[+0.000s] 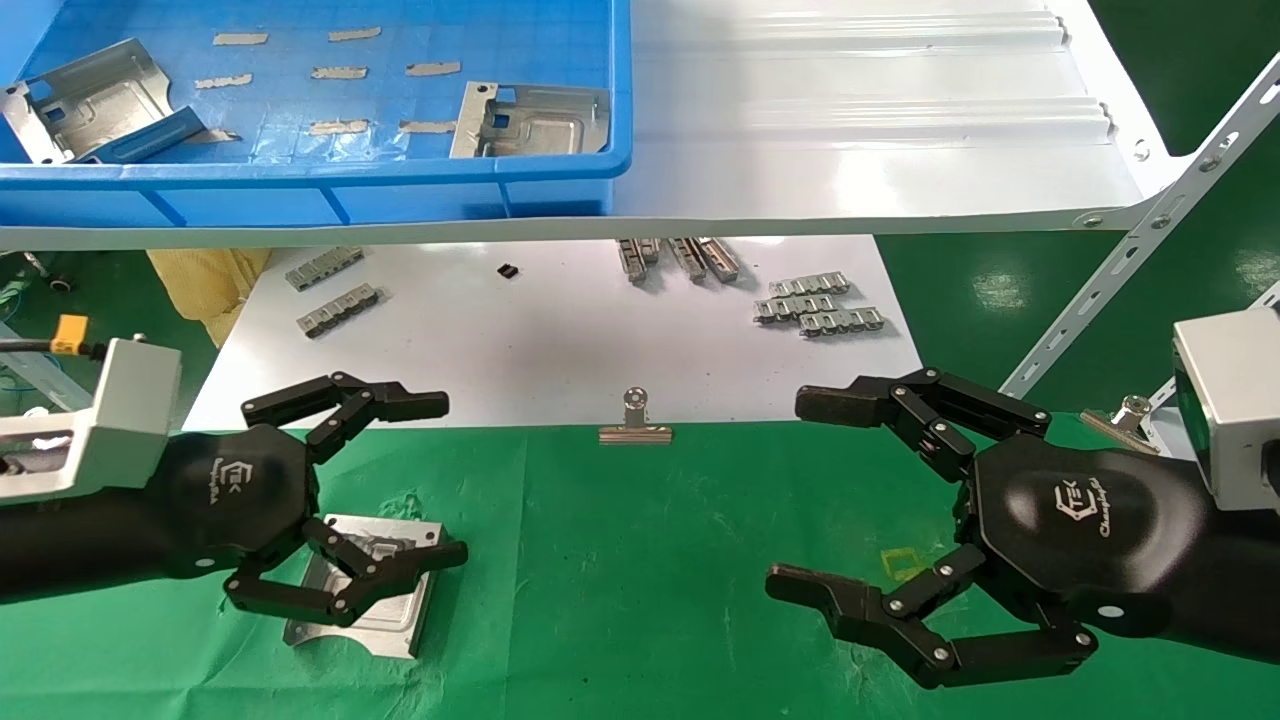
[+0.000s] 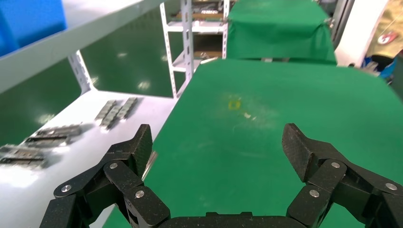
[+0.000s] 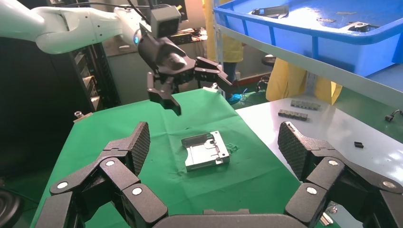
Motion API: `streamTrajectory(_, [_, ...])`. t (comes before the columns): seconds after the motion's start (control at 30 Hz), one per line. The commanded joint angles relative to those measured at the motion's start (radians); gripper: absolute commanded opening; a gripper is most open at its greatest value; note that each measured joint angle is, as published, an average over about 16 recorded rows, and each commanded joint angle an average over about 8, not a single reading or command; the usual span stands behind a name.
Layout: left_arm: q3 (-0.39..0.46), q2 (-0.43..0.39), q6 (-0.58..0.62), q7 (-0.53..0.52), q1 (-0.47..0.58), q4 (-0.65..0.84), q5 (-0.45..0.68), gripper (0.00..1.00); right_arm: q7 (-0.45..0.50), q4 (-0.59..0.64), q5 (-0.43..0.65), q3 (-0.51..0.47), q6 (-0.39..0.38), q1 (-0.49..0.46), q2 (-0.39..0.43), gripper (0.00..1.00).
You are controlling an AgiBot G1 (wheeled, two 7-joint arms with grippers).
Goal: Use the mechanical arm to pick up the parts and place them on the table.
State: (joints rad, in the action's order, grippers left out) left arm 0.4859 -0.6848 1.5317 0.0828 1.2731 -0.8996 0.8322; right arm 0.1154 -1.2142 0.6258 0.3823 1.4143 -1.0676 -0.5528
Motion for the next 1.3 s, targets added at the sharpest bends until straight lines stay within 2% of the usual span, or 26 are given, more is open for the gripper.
streamTrajectory(0.03, [-0.020,0.007,-0.003,-0.026,-0.019,-0.036,-0.010,1.00,0.000,0.000,0.000,0.000,0.000,0.000,0.000,1.00])
streamTrajectory(0.73, [-0.212,0.075,-0.036,-0.274,-0.204,-0.396,-0.105,1.00,0.000,0.000,0.000,0.000,0.000,0.000,0.000,1.00])
streamTrajectory(1.3, [-0.214,0.077,-0.038,-0.275,-0.206,-0.397,-0.107,1.00,0.000,0.000,0.000,0.000,0.000,0.000,0.000,1.00])
